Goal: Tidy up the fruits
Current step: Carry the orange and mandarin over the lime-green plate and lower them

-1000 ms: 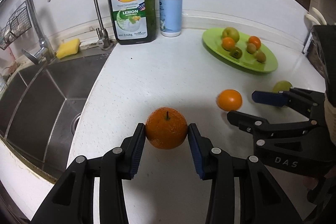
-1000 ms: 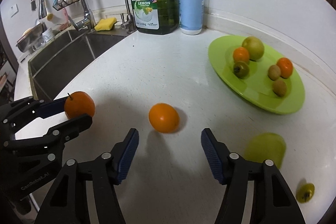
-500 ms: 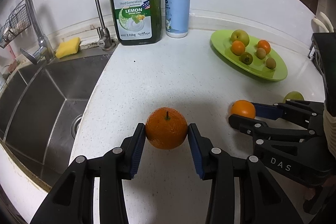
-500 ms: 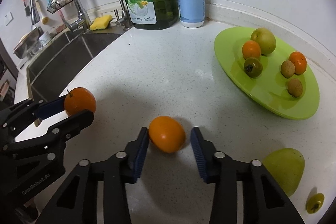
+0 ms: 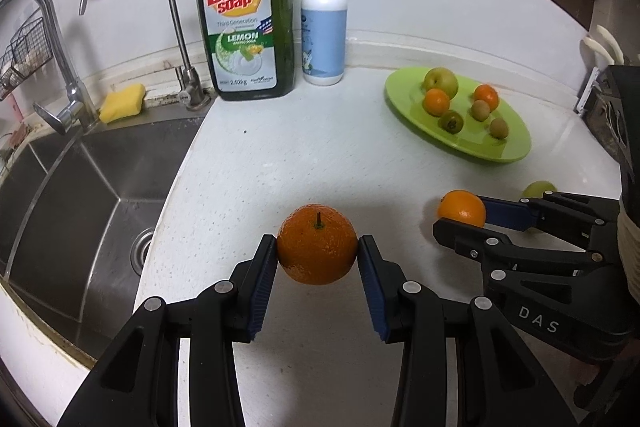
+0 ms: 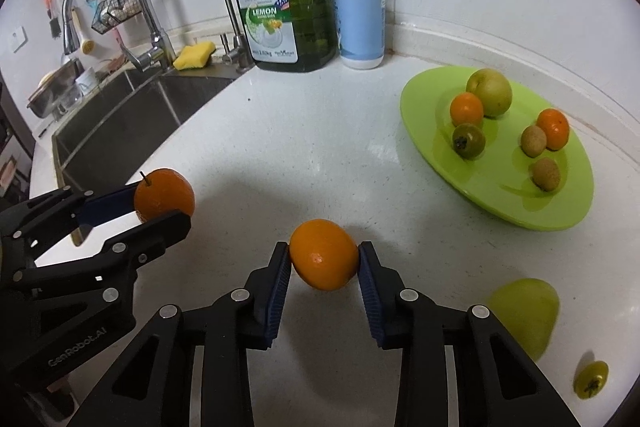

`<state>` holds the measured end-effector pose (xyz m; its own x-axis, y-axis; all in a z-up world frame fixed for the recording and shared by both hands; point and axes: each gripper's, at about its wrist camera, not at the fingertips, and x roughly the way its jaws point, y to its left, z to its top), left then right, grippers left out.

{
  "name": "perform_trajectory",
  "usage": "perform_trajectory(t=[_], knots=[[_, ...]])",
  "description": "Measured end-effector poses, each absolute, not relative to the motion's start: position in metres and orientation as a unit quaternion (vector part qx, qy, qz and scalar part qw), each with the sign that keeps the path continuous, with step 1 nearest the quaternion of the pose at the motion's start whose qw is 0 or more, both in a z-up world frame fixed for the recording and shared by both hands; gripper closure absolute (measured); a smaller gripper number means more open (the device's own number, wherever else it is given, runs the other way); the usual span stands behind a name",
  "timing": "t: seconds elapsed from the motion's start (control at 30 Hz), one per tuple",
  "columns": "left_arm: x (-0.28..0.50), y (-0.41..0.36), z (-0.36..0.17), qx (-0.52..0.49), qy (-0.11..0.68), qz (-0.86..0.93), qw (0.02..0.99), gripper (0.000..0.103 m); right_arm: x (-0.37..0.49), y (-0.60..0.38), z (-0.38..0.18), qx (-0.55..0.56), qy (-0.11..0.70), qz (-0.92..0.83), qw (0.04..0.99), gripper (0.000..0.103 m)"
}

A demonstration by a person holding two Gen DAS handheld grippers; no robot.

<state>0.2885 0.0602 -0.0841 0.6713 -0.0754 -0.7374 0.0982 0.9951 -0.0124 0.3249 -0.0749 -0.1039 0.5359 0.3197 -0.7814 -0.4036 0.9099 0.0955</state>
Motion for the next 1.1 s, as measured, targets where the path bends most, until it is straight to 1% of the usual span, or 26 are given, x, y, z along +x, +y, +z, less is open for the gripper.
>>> perform_trajectory(t=[0.33,0.73,0.97,1.1], knots=[[0.278,0.037,-0.049,0.017,0.370,-0.088,0.925,0.062,0.302,-0.106,-0.066,-0.025,0.402,0.183,0.897,0.068],[0.283,-0.018,-0.001,0.047,0.320,-0.155,0.933,0.062,0.287,-0.166,-0.008,-0.012,0.345,0.130,0.930,0.068],[0.299,-0.049,0.020,0.061,0.294,-0.180,0.937,0.062,0.293,-0.193,0.010,-0.012,0.325,0.105,0.940,0.068],[0.315,-0.065,0.024,0.059,0.297,-0.191,0.934,0.062,0.301,-0.209,0.013,-0.005,0.322,0.094,0.942,0.068]])
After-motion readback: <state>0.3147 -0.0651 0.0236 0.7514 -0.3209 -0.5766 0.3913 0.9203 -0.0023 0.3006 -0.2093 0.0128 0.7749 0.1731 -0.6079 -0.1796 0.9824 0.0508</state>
